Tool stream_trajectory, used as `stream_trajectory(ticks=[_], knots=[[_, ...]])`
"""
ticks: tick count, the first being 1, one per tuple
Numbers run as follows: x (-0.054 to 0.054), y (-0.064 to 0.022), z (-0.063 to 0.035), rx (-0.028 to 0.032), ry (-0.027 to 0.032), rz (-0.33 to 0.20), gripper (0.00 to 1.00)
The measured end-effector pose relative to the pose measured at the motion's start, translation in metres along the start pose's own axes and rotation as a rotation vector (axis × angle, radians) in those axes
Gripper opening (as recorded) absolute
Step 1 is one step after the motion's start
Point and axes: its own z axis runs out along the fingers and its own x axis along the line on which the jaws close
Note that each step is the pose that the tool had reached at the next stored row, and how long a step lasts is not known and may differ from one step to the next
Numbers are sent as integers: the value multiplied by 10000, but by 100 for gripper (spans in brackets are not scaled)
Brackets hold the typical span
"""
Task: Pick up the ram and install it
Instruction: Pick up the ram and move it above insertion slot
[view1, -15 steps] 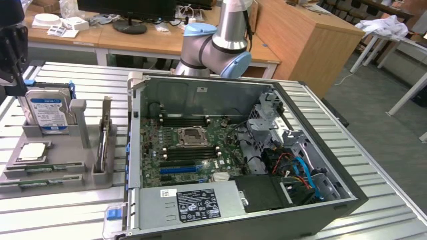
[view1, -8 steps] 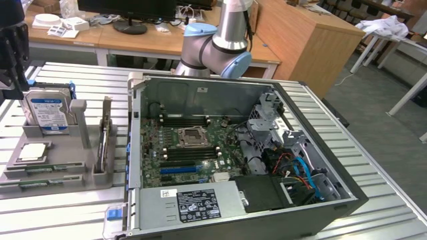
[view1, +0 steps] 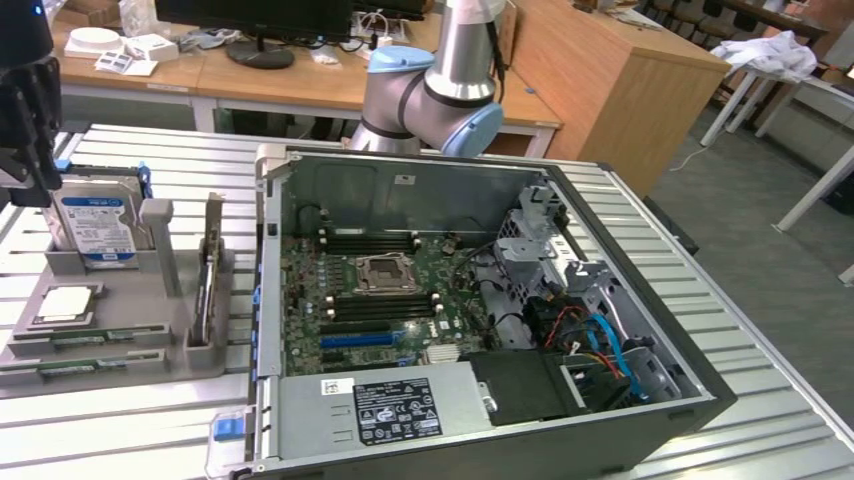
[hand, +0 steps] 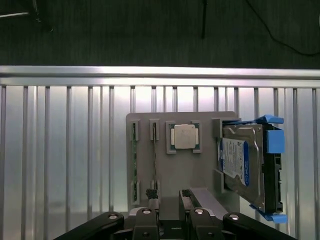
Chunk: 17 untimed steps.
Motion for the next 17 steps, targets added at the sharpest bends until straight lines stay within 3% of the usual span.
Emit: stream_trajectory(ticks=[17], knots=[[11,-13,305,16,1,0,30]])
